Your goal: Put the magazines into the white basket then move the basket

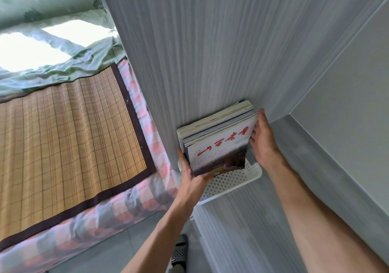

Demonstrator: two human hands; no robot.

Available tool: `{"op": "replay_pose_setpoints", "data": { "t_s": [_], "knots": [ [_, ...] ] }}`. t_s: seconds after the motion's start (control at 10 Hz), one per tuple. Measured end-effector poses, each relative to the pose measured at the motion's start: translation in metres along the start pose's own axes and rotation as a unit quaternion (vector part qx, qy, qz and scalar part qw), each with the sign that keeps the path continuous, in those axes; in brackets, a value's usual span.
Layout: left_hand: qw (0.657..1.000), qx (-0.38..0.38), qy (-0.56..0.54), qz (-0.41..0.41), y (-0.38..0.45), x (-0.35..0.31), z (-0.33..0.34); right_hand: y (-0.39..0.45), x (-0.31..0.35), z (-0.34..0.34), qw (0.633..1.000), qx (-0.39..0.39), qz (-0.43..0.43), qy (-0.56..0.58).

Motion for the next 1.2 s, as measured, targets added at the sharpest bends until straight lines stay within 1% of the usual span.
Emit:
{"op": "replay_pose_setpoints", "data": {
  "t_s": [0.1,0.2,0.3,0.4,0.5,0.6,0.7,0.8,0.9,1.0,1.1,1.2],
  "knots": [
    [1.0,0.01,0.003,0.005,0.0,-0.002,-0.001,0.002,-0.001,-0.001,1.0,0.009,0.005,-0.001],
    [0.999,-0.037,-0.033,-0.007,-0.009,0.0,-0.007,-0.003,-0.016,-0.013,0.998,-0.038,0.018,0.047],
    [0.998,-0.056,-0.012,-0.032,-0.012,0.006,-0.007,-0.024,-0.097,-0.044,0.959,-0.162,0.131,0.189],
    [0.998,-0.056,-0.002,-0.027,-0.008,0.006,-0.009,-0.033,-0.141,-0.027,0.94,-0.117,0.214,0.24],
    [0.999,-0.043,-0.003,-0.008,-0.008,0.001,-0.008,-0.019,-0.154,-0.007,0.937,-0.065,0.217,0.266],
    [0.999,-0.039,0.015,-0.004,-0.01,-0.001,-0.008,-0.006,-0.14,0.007,0.94,-0.015,0.184,0.288],
    [0.999,-0.036,0.027,-0.011,-0.008,0.002,-0.008,-0.001,-0.137,0.011,0.942,-0.008,0.178,0.283],
    [0.999,-0.044,0.02,-0.005,-0.006,0.001,-0.008,-0.011,-0.14,0.0,0.95,-0.029,0.191,0.244],
    [0.999,-0.038,0.029,0.007,-0.006,0.001,-0.005,-0.021,-0.128,-0.006,0.956,-0.015,0.174,0.236],
    [0.999,-0.031,0.012,0.004,-0.008,-0.001,-0.006,-0.039,-0.114,-0.01,0.961,-0.017,0.158,0.227],
    [0.999,-0.026,0.017,-0.01,-0.018,0.003,-0.012,-0.065,-0.112,-0.023,0.962,-0.031,0.149,0.227],
    [0.999,-0.05,-0.008,-0.009,-0.056,0.009,-0.036,-0.123,-0.112,-0.048,0.969,-0.036,0.138,0.203]
  ]
}}
Point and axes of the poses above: each hand's wrist, its own y-axis towards the middle knuckle, its own z-axis out of the palm, x = y × z, the point moved 10 cm from there along y, towards the middle knuckle, and after that the axes turned 6 degrees about x, right-handed, at the moved point
